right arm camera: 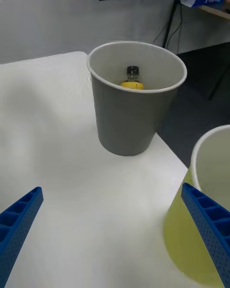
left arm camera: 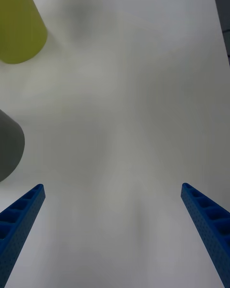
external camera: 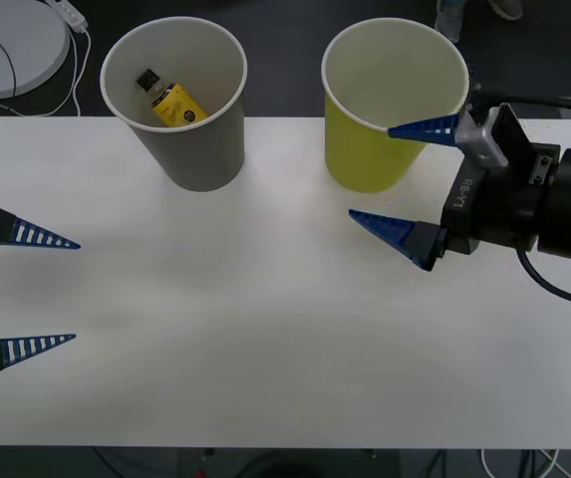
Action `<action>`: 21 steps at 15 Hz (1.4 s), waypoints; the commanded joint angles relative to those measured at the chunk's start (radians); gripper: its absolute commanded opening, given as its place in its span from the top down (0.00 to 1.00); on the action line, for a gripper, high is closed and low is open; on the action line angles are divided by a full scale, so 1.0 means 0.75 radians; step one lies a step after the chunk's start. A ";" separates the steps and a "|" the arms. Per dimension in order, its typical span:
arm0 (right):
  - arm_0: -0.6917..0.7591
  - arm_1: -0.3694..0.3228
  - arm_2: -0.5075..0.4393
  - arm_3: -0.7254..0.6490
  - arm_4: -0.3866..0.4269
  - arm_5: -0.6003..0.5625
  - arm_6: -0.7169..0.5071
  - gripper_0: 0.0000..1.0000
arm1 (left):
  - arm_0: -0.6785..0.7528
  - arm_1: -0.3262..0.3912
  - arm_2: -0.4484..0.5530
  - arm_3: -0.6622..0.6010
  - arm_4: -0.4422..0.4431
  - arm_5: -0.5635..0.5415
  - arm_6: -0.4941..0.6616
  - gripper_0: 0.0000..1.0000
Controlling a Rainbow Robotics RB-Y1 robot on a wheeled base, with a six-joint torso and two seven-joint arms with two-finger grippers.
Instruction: Put the can into the green bin and the plastic bottle into the gray bin
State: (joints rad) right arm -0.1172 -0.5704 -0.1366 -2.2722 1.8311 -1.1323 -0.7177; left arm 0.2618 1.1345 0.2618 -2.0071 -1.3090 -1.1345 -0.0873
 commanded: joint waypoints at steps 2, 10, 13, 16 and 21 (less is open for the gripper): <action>0.124 0.014 -0.168 0.000 -0.132 -0.190 0.255 0.00 | 0.000 0.000 0.000 0.000 0.000 0.000 0.000 0.00; 0.340 0.006 -0.303 0.127 -0.398 -0.329 0.750 0.00 | 0.000 0.000 0.000 0.000 0.000 0.000 0.000 0.00; 0.340 0.002 -0.303 0.232 -0.460 -0.364 0.902 0.00 | 0.000 0.000 0.000 0.000 0.000 0.000 0.000 0.00; 0.351 -0.015 -0.303 0.246 -0.468 -0.396 0.938 0.00 | 0.000 0.000 0.000 0.000 0.000 0.000 0.000 0.00; 0.383 -0.047 -0.309 0.244 -0.484 -0.446 0.932 0.00 | 0.000 0.000 0.000 0.000 0.000 0.000 0.000 0.00</action>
State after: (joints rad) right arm 0.1680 -0.6026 -0.3669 -2.0885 1.4679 -1.4629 -0.0168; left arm 0.2618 1.1345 0.2618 -2.0071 -1.3090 -1.1345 -0.0872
